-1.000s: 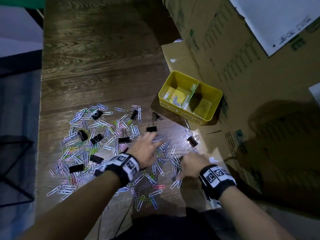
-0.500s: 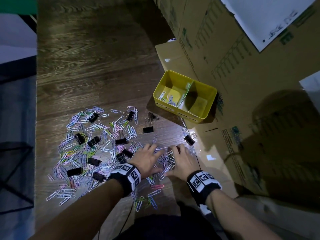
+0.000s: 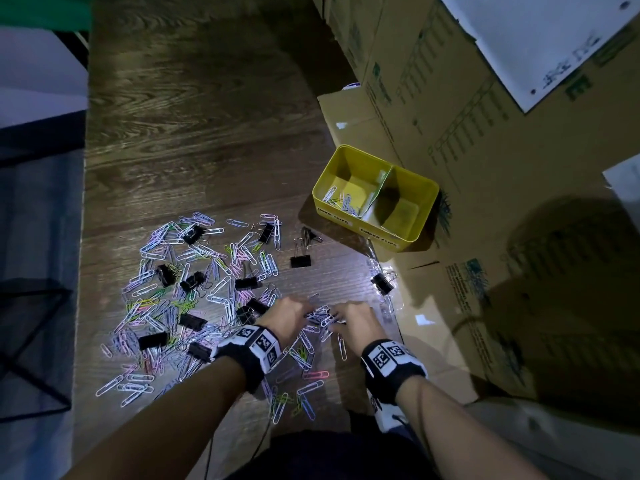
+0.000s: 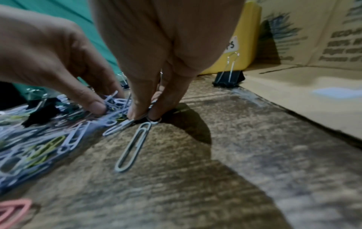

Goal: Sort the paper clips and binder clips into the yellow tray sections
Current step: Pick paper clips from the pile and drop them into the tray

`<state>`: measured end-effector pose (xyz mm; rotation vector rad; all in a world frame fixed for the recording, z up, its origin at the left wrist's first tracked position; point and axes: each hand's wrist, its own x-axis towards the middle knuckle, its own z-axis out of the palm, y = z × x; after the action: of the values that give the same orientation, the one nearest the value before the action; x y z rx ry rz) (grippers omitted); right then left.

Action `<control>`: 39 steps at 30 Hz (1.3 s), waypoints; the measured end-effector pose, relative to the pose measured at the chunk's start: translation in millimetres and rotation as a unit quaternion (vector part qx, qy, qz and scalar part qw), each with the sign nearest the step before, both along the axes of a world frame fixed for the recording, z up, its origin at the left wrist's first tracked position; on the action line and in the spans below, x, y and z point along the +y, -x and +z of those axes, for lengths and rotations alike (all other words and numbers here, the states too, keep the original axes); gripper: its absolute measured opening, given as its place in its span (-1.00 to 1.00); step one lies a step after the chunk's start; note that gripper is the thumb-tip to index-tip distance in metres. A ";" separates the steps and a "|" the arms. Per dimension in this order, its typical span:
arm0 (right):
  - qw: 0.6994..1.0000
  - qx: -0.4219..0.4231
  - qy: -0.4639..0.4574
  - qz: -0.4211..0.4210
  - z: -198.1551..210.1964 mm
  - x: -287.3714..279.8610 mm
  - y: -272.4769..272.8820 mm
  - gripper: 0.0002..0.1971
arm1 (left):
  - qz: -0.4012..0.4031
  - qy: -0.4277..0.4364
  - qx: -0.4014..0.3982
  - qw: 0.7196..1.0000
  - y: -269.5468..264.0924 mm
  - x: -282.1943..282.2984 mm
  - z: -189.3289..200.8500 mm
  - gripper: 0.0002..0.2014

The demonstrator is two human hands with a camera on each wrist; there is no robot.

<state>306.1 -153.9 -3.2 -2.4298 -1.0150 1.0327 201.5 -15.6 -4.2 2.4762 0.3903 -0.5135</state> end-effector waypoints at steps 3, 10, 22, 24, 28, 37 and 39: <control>0.999 0.036 -0.018 -0.034 -2.6 -1.3 -6.5 -0.71 | 0.066 0.031 -0.019 0.997 3.0 8.5 0.8 -0.66; 0.990 0.085 -0.054 -0.094 -11.9 -9.3 -18.7 -0.89 | 0.232 0.130 0.012 0.964 7.6 25.0 5.0 -0.80; 0.872 0.278 -0.276 -0.294 42.7 -6.2 -40.3 -0.81 | 0.375 0.444 -0.105 0.807 -52.2 77.3 91.3 -0.74; 0.850 0.286 -0.315 -0.311 65.7 0.5 -46.2 -0.82 | 0.364 0.444 -0.140 0.807 -80.6 87.4 102.0 -0.75; 0.842 0.263 -0.368 -0.295 102.1 17.8 -63.7 -0.80 | 0.372 0.389 -0.178 0.824 -139.5 94.5 109.0 -0.79; 0.787 0.233 -0.459 -0.340 123.9 72.3 -123.3 -0.83 | 0.195 0.121 -0.056 0.972 -187.7 98.6 69.5 -0.76; 0.784 0.222 -0.456 -0.357 117.1 85.6 -138.4 -0.81 | 0.214 0.091 -0.096 0.968 -180.2 95.0 69.9 -0.74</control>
<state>444.5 -68.3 113.9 -1.4185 -0.2324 0.5628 381.8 79.4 65.7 2.1542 0.7397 -0.1223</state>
